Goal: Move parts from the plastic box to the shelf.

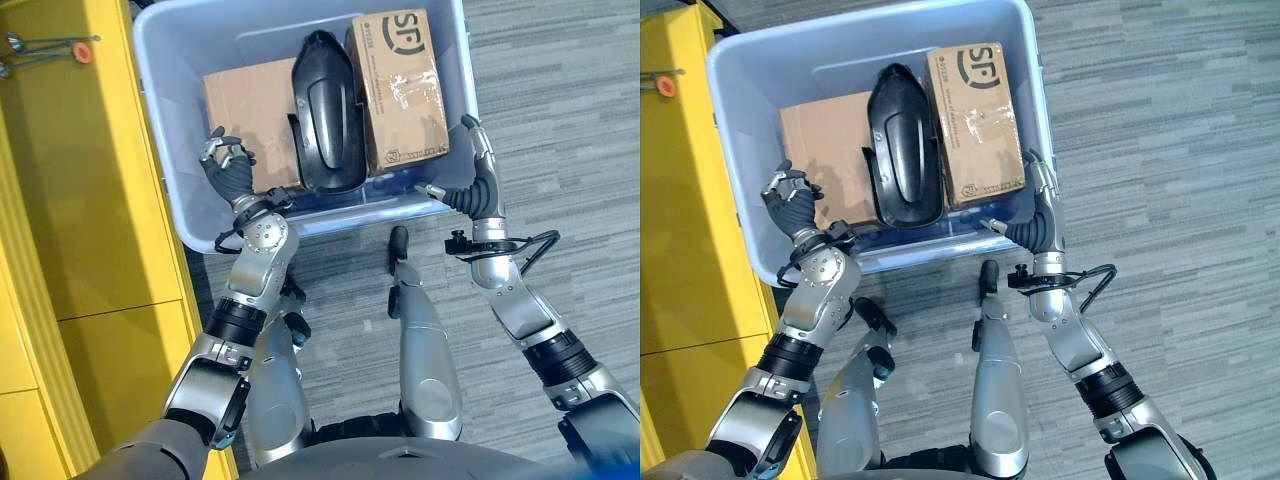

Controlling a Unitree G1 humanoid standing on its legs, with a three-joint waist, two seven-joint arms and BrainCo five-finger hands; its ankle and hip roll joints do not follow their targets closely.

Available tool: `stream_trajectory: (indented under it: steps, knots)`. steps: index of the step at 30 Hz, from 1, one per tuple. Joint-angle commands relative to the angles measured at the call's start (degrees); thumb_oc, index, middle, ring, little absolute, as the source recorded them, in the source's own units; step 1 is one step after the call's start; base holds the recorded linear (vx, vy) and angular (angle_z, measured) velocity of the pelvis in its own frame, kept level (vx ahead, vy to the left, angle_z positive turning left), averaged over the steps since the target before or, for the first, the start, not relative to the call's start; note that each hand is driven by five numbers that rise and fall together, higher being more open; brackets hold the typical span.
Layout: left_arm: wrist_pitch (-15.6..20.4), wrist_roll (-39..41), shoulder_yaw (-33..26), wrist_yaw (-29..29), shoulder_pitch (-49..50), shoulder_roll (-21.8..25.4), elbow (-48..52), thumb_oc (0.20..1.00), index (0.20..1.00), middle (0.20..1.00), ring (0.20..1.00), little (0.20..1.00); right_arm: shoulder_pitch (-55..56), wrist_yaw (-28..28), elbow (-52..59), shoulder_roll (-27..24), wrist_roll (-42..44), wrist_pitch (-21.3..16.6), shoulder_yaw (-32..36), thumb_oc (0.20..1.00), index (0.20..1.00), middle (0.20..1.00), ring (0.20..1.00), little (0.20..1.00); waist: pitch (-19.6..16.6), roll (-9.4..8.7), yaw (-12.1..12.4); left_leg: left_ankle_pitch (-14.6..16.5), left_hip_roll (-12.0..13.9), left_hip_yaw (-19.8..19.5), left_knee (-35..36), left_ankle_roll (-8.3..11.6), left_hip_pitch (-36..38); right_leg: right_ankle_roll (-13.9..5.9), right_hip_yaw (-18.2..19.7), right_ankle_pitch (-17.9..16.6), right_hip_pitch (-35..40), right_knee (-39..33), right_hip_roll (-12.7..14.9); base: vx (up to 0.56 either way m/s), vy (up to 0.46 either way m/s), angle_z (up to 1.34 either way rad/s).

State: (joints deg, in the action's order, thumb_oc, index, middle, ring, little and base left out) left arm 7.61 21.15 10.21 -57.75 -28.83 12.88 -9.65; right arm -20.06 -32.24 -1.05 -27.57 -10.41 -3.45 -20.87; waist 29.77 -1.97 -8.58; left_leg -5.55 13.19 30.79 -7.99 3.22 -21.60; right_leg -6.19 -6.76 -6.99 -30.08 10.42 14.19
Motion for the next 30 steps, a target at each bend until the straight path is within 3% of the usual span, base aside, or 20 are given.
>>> stream_trajectory:
  steps: [1, 8, 11, 15, 19, 20, 22, 23, 24, 30]
  knots:
    - [0.3, -4.2, -1.3, -0.2, -0.3, 0.9, 2.4, 1.000, 1.000, 1.000, 1.000, 1.000, 0.9, -0.4, 4.0, -1.4, -1.4, -1.9, 1.3, 1.000, 1.000, 1.000, 1.000, 1.000, 0.0, -0.20, -0.5, 8.5, 3.7, -7.2, -5.8, 3.55, 1.1, -1.83, -5.6, 11.1, 0.5, 8.3, 0.8, 0.04, 0.023, 0.07]
    - [-4.2, -7.0, -0.5, 5.1, 0.2, 2.7, 2.9, 1.000, 1.000, 1.000, 1.000, 1.000, -0.4, 0.2, 2.2, -1.1, -0.5, -0.7, 0.6, 1.000, 1.000, 1.000, 1.000, 1.000, 0.0, -0.85, 0.5, 9.0, 4.1, -8.2, -6.9, 3.49, 2.1, -2.19, -6.0, 11.3, 3.1, 8.4, 0.9, 0.03, 0.000, 0.05]
    - [-9.1, -8.0, 2.8, 10.6, -1.5, 2.9, 1.3, 1.000, 1.000, 1.000, 1.000, 1.000, -0.7, 0.8, 1.6, -1.1, -0.1, 0.1, 1.2, 1.000, 1.000, 1.000, 1.000, 1.000, 0.0, -1.31, -0.3, 8.8, 4.5, -7.9, -7.3, 3.67, 1.3, -2.45, -5.5, 10.7, 2.6, 7.8, 0.4, 0.02, -0.029, -0.05]
    - [-13.0, -9.4, 5.9, 11.7, -3.4, 2.1, -1.5, 1.000, 1.000, 1.000, 1.000, 1.000, -1.3, 1.4, 1.0, -1.4, 0.4, 0.4, 1.1, 1.000, 1.000, 1.000, 1.000, 1.000, 0.0, -1.52, -1.2, 8.7, 4.7, -7.2, -7.2, 3.80, 1.0, -2.57, -4.9, 10.4, 1.8, 7.8, 0.1, 0.01, 0.004, -0.06]
    - [-14.1, -9.5, 8.2, 10.4, -5.9, 0.1, -6.9, 1.000, 1.000, 1.000, 1.000, 1.000, -1.8, 2.3, 0.1, -1.4, 0.3, -0.4, 1.0, 1.000, 1.000, 1.000, 1.000, 1.000, 0.0, -2.00, -2.6, 8.6, 5.2, -6.2, -7.7, 3.97, 0.1, -2.75, -4.0, 10.3, 0.4, 8.1, -0.3, 0.01, 0.004, -0.11]
    - [-17.8, -10.8, 8.8, 8.9, -6.8, -0.6, -9.3, 1.000, 1.000, 1.000, 1.000, 1.000, -2.0, 2.9, 0.2, -1.6, 0.1, -0.5, 1.1, 1.000, 1.000, 1.000, 1.000, 1.000, 0.0, -2.13, -3.1, 8.5, 5.3, -5.9, -7.8, 4.05, -0.3, -2.77, -3.7, 10.2, -0.2, 8.2, -0.5, 0.01, 0.009, -0.12]
    - [-18.8, -10.4, 9.0, 6.0, -7.5, -1.1, -12.1, 1.000, 1.000, 1.000, 1.000, 1.000, -2.5, 3.4, 0.3, -1.8, 0.1, -0.1, 1.2, 1.000, 1.000, 1.000, 1.000, 1.000, 0.0, -2.27, -3.5, 8.5, 5.4, -5.7, -8.1, 4.23, -0.6, -2.77, -3.5, 10.2, -0.7, 8.4, -0.6, 0.01, 0.010, -0.06]
    - [-18.7, -9.4, 8.2, 0.2, -8.6, -1.7, -16.1, 1.000, 1.000, 1.000, 1.000, 1.000, -2.7, 3.6, 0.3, -2.3, 0.4, 0.2, 1.1, 1.000, 1.000, 1.000, 1.000, 1.000, 0.0, -2.48, -4.0, 8.7, 5.4, -5.4, -8.4, 4.29, -1.1, -2.84, -3.1, 10.4, -1.5, 8.8, -0.7, 0.01, 0.010, -0.06]
    - [-18.6, -9.0, 7.6, -1.2, -8.9, -1.8, -17.2, 1.000, 1.000, 1.000, 1.000, 1.000, -2.8, 3.5, 0.2, -2.2, 0.4, 0.2, 1.1, 1.000, 1.000, 1.000, 1.000, 1.000, 0.0, -2.56, -4.1, 8.7, 5.5, -5.4, -8.5, 4.32, -1.3, -2.87, -3.0, 10.4, -1.7, 8.8, -0.7, 0.01, 0.002, -0.07]
    - [-17.4, -3.9, 3.2, -5.0, -10.9, -2.9, -24.2, 1.000, 1.000, 1.000, 1.000, 1.000, -2.8, 2.6, 0.9, -2.3, -0.7, 1.1, 0.8, 1.000, 1.000, 1.000, 1.000, 1.000, 0.0, -3.15, -4.5, 8.8, 5.4, -5.7, -9.1, 4.46, -3.3, -2.90, -2.7, 10.4, -3.6, 9.2, -1.0, 0.00, -0.040, -0.07]
